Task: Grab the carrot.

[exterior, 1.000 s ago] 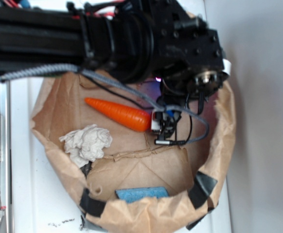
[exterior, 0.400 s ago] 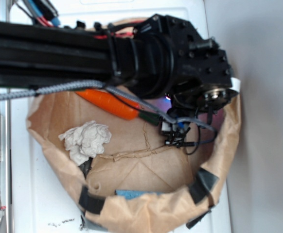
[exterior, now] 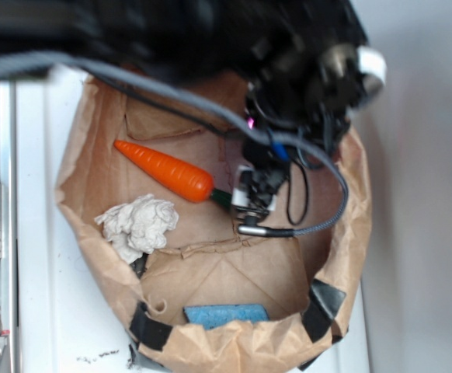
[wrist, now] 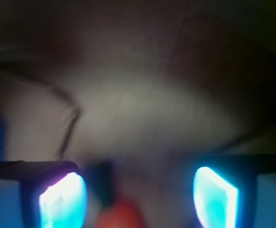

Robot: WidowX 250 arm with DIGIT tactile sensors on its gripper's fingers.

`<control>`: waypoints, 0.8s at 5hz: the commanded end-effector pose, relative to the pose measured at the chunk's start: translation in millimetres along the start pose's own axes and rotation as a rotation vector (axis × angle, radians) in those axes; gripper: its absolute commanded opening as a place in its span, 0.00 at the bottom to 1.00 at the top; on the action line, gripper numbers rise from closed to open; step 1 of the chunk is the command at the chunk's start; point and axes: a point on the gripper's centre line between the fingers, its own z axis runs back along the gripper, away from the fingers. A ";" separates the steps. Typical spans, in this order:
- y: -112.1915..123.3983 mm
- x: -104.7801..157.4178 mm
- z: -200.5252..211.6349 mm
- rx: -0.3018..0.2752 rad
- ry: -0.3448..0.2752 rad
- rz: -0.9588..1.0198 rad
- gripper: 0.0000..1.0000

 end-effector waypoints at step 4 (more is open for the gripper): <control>2.4 -21.0 14.2 0.012 -0.042 -0.047 1.00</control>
